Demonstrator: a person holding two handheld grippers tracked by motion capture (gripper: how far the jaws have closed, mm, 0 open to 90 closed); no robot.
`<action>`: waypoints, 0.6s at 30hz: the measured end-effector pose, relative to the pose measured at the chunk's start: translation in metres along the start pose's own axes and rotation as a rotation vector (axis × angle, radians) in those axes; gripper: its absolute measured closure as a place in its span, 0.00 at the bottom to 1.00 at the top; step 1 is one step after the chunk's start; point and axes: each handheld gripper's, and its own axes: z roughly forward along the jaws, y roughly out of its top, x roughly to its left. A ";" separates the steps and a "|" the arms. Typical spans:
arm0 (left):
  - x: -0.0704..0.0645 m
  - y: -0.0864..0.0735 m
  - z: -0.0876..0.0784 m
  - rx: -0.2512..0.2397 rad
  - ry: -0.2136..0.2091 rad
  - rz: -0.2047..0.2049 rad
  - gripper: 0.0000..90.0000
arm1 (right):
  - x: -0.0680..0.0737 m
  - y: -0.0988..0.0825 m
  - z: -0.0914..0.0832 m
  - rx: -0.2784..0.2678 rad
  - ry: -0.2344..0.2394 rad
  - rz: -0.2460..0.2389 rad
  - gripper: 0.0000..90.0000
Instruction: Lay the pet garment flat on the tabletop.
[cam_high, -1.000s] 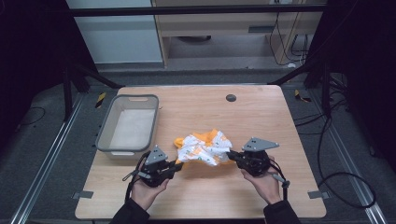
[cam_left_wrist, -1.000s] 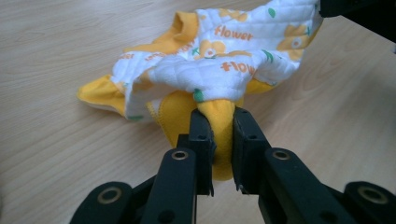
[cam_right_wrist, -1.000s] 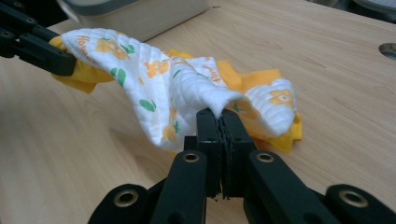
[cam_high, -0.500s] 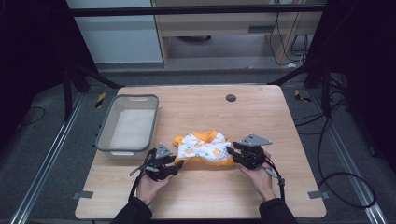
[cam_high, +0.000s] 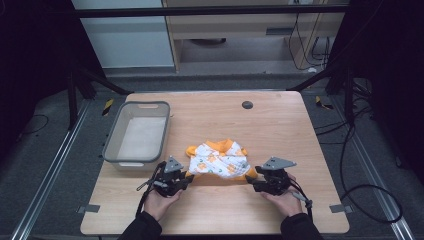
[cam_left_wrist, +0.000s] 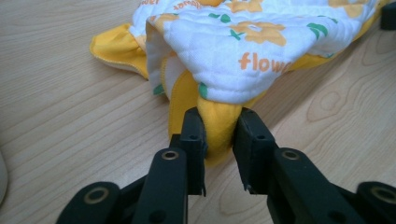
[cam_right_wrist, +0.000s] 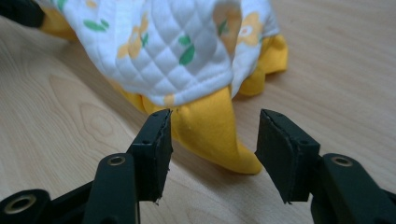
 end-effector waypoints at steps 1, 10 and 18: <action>0.000 0.000 0.000 0.002 -0.004 0.001 0.84 | 0.000 -0.001 0.003 0.017 0.008 -0.002 0.56; -0.007 0.005 -0.019 -0.056 -0.043 -0.010 0.90 | 0.008 0.012 -0.022 -0.027 0.049 -0.007 0.94; -0.009 0.015 -0.042 -0.088 -0.107 -0.035 0.89 | 0.012 0.021 -0.058 -0.063 0.180 0.129 0.92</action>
